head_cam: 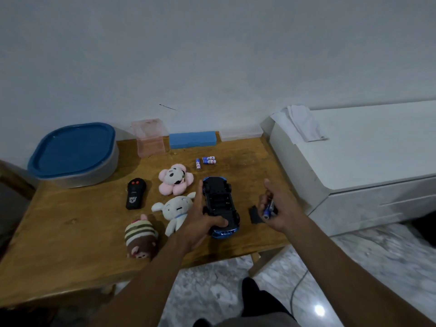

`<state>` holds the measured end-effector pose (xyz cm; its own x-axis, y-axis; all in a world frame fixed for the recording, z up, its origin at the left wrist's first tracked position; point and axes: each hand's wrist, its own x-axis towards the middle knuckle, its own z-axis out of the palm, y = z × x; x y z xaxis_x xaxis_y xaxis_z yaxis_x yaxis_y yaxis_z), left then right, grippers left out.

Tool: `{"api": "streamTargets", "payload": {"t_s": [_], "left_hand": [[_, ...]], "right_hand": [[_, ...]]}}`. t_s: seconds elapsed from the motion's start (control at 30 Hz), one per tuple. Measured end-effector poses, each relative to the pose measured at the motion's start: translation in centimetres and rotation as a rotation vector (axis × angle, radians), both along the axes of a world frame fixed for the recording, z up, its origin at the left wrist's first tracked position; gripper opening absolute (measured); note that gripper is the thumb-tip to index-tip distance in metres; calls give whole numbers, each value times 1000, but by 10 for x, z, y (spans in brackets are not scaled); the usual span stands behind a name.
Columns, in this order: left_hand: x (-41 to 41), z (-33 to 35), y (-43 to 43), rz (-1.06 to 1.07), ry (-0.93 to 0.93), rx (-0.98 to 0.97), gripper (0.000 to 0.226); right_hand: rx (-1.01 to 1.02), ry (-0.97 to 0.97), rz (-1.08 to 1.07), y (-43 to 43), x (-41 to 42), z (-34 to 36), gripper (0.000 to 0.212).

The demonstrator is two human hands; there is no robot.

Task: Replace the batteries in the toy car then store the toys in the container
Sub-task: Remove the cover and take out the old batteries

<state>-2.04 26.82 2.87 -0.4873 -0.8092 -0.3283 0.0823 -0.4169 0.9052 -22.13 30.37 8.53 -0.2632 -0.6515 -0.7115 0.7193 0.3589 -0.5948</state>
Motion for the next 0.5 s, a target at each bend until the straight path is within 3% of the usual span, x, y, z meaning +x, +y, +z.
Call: {"api": "streamTargets", "payload": {"t_s": [0.5], "left_hand": [[-53, -12, -22, 54, -201, 87, 129]], "right_hand": [[61, -7, 102, -21, -59, -14, 38]]}}
